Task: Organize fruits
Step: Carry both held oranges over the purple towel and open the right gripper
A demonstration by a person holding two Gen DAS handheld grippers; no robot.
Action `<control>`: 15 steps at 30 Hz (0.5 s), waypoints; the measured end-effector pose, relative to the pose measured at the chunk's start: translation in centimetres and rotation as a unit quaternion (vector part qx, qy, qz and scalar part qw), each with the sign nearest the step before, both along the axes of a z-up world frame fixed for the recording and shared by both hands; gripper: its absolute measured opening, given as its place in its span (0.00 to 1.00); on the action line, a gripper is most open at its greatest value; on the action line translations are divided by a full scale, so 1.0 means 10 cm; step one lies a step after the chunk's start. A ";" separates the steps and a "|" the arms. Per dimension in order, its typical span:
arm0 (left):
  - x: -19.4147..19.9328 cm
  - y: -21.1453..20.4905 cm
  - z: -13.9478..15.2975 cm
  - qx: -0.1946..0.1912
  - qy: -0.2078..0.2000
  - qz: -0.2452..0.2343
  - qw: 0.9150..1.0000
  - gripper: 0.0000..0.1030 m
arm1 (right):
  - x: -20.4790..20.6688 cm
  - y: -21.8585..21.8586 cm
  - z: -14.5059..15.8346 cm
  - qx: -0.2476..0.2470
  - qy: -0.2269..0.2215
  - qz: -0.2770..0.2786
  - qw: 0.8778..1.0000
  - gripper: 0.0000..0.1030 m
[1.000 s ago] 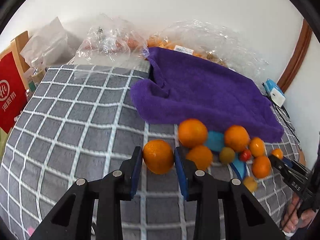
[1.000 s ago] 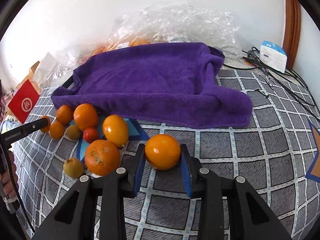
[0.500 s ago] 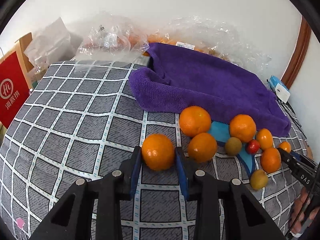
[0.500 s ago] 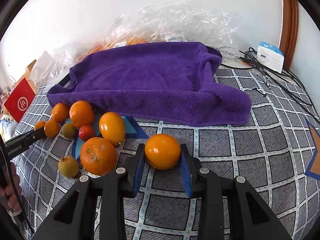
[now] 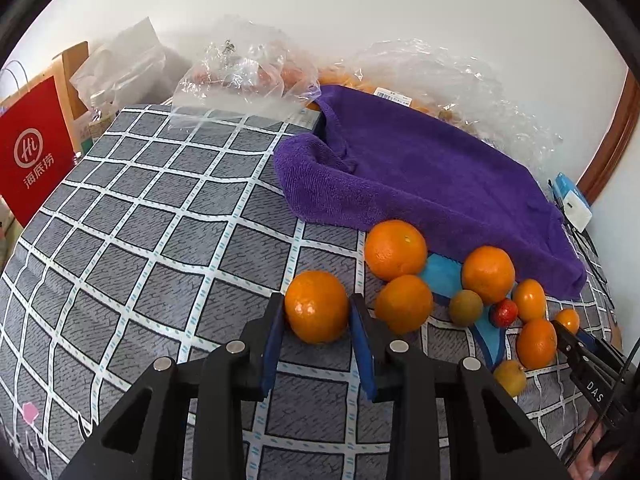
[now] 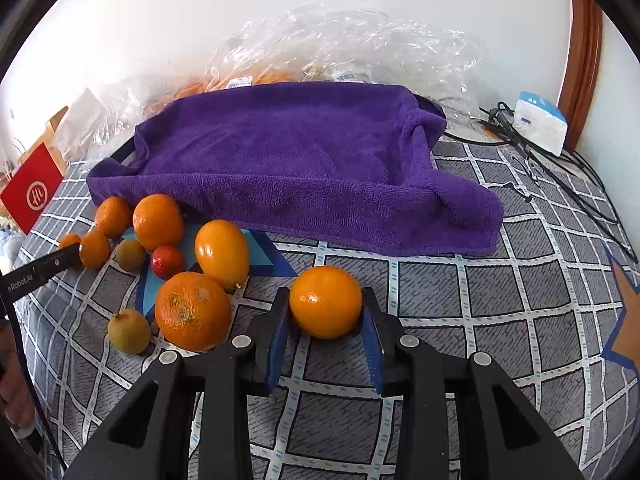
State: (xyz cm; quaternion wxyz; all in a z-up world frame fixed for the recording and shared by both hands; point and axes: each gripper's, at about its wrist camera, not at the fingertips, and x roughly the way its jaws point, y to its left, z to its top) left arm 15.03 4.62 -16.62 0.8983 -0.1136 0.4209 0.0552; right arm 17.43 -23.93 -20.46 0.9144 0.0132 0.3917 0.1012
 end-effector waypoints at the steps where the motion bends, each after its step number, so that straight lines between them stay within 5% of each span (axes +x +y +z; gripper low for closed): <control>1: -0.01 0.00 0.01 -0.002 -0.002 -0.001 1.000 0.30 | 0.00 -0.01 0.00 0.004 0.000 0.000 1.000 0.33; 15: -0.03 0.01 0.46 -0.001 -0.042 -0.048 0.998 0.30 | -0.13 -0.31 0.26 0.050 0.001 -0.041 0.998 0.32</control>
